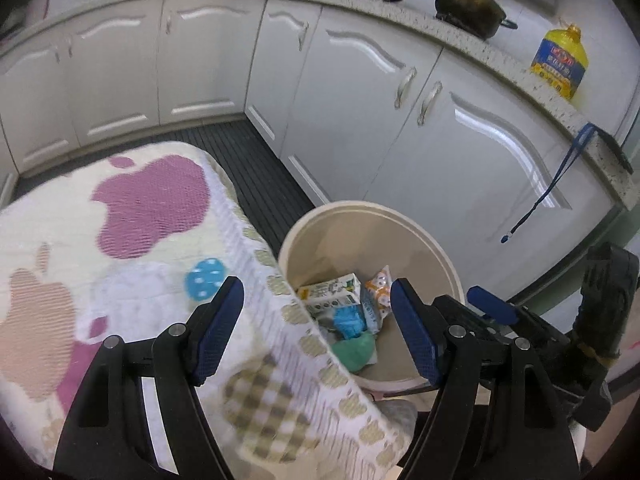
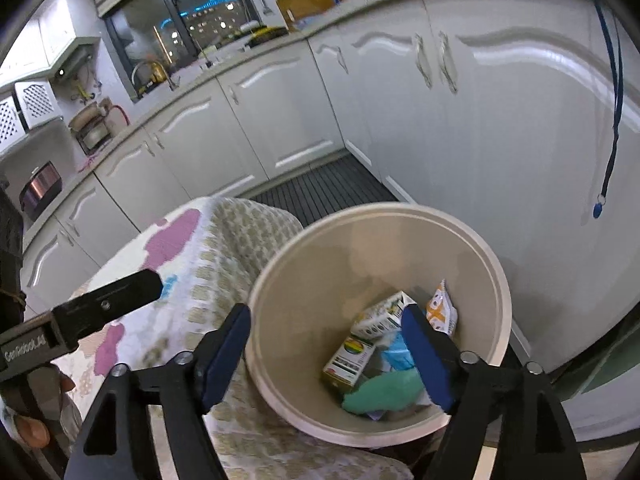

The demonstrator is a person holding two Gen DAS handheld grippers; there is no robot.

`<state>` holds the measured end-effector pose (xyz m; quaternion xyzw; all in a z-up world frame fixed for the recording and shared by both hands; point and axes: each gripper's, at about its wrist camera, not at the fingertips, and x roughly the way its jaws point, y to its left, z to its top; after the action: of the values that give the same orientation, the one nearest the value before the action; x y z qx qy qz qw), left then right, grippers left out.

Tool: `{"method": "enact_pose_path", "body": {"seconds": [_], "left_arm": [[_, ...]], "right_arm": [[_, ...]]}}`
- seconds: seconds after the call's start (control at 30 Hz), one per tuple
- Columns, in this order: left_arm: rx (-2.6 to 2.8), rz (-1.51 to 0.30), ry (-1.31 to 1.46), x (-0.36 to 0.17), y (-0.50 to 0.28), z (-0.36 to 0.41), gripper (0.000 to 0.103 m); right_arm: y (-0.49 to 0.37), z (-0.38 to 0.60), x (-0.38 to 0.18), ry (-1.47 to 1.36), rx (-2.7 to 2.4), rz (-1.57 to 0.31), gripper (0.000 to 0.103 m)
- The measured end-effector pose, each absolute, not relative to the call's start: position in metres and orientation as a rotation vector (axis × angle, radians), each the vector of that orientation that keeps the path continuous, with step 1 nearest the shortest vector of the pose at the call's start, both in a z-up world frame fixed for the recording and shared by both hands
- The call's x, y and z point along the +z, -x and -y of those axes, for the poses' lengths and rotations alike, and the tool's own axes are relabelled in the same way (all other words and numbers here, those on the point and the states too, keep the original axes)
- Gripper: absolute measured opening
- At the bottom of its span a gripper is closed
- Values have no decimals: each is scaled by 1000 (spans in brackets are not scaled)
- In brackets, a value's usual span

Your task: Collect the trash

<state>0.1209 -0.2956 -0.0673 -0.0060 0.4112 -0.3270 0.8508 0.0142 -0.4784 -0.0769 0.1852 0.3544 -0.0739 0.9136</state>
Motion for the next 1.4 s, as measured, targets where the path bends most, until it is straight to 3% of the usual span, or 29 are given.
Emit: {"method": "enact_pose_path", "body": {"seconds": [0.07, 0.17, 0.9, 1.4], "left_arm": [[-669, -840, 0, -61, -114, 286, 75], [-643, -792, -18, -51, -103, 270, 86], [-455, -661, 58, -4, -51, 185, 86], [-362, -607, -50, -1, -38, 185, 86]], "right_arm": [[-11, 472, -70, -380, -150, -700, 85], [-8, 463, -61, -365, -159, -668, 90], [26, 411, -19, -306, -121, -539, 93], [32, 407, -17, -297, -109, -536, 93]]}}
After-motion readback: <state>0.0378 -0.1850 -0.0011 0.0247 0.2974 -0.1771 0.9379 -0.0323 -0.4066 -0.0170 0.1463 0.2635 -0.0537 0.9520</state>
